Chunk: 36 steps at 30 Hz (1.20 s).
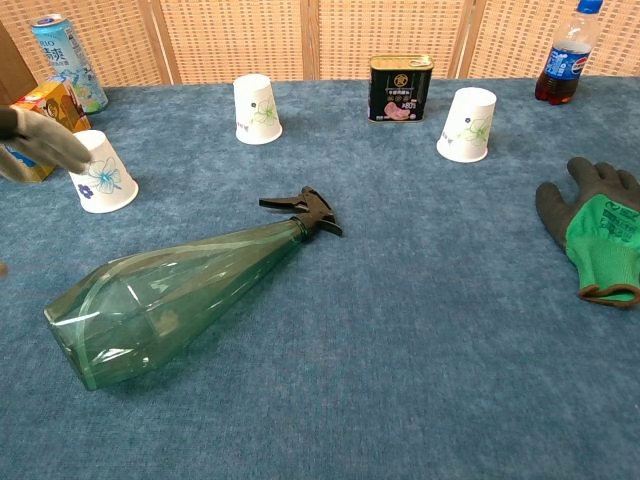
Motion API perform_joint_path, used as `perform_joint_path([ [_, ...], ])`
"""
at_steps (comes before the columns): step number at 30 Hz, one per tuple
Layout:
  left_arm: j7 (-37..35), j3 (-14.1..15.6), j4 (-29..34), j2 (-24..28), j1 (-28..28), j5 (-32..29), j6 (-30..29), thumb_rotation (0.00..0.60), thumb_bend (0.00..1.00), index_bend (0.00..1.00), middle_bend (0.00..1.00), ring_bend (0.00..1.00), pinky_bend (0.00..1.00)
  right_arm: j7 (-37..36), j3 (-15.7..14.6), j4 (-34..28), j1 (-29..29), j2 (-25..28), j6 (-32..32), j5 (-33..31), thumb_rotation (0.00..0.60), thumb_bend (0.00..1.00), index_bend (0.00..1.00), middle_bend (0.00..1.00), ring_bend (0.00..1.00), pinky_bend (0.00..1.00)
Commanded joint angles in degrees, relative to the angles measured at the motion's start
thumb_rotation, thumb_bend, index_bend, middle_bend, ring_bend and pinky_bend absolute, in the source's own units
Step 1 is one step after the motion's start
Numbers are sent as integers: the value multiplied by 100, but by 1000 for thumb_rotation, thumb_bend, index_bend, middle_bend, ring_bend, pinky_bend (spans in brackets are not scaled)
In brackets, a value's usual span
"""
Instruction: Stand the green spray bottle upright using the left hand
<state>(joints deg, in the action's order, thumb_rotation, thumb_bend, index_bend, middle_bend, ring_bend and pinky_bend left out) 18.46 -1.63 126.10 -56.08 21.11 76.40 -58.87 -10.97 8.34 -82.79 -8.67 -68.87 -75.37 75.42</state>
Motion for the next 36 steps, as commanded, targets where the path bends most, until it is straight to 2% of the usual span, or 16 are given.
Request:
perform_joint_path([
  [1,-193,104,70,-65,117,387,171,600,248,169,206,176,220,-3,-1,-4,4,4,-5,6,600,219,356,354,120,275],
  [4,-58,202,11,-155,100,741,94,600,248,178,211,172,217,-22,2,-8,0,9,5,13,600,219,356,353,119,275],
  [10,325,319,-116,-366,26,1067,-96,600,245,166,189,115,192,-65,4,-7,-15,10,17,46,600,218,356,354,119,276],
  [15,1105,441,-516,-994,-154,1418,-447,600,240,154,175,81,169,-223,-15,3,-33,9,60,113,600,219,357,353,119,275],
  [24,1710,574,-1035,-1750,-296,1609,-642,600,237,145,168,68,154,-508,-53,78,-19,26,85,196,600,219,356,352,116,275],
  [31,2295,436,-1655,-2117,-381,1709,-976,600,237,142,167,62,123,-661,-92,98,-6,30,112,243,600,218,355,350,113,276],
  [36,2524,256,-1943,-2148,-387,1617,-1141,600,237,141,164,56,115,-725,-121,55,-7,23,132,278,600,219,355,349,109,275],
])
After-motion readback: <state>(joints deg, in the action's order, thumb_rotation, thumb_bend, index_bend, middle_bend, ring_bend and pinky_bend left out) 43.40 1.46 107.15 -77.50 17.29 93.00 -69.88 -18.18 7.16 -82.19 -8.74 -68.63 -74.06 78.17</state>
